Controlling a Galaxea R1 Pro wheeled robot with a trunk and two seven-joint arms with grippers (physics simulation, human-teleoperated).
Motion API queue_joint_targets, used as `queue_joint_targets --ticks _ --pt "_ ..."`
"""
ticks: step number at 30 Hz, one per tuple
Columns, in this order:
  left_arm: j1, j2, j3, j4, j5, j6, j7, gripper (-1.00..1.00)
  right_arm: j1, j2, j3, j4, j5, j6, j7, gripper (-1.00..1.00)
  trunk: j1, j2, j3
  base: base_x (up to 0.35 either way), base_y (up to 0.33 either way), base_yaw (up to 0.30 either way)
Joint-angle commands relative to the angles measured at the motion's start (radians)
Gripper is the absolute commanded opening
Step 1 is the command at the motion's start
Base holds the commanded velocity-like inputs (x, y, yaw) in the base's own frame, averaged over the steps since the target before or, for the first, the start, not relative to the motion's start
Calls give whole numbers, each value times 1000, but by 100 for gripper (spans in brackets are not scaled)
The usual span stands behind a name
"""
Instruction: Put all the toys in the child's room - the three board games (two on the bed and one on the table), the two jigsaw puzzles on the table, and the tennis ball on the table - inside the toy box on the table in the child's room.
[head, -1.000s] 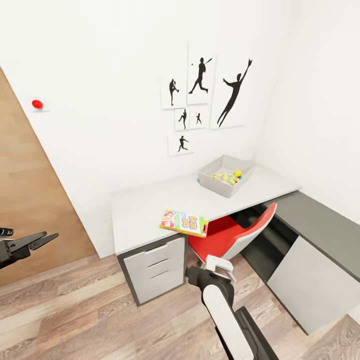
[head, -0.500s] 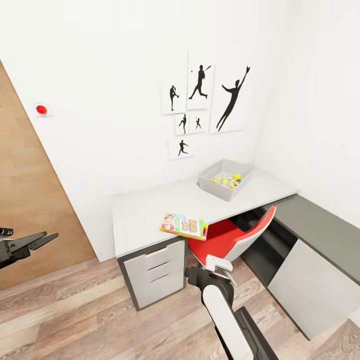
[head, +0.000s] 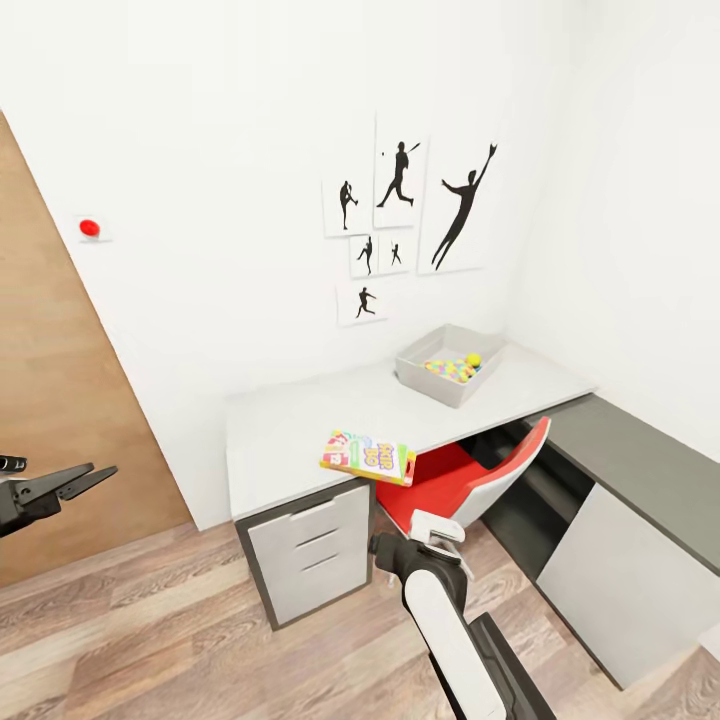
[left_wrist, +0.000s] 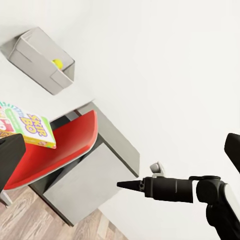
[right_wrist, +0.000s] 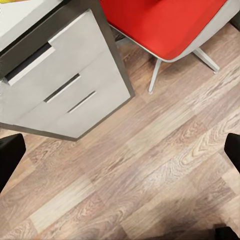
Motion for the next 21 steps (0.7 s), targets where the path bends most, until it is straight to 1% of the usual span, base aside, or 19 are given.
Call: queue_joint_targets --ticks 1,18,21 --pt "-1 0 0 0 -1 11 -4 100 -1 0 0 -1 -7 6 -9 100 1 -2 -2 0 0 0" --pt "-1 0 0 0 0 11 -4 100 -1 -1 1 -1 -7 6 -10 100 1 -2 -2 0 0 0" --pt "-1 0 0 0 0 11 -4 100 -1 -1 2 -1 -7 5 -9 100 1 -2 0 -2 -11 -83"
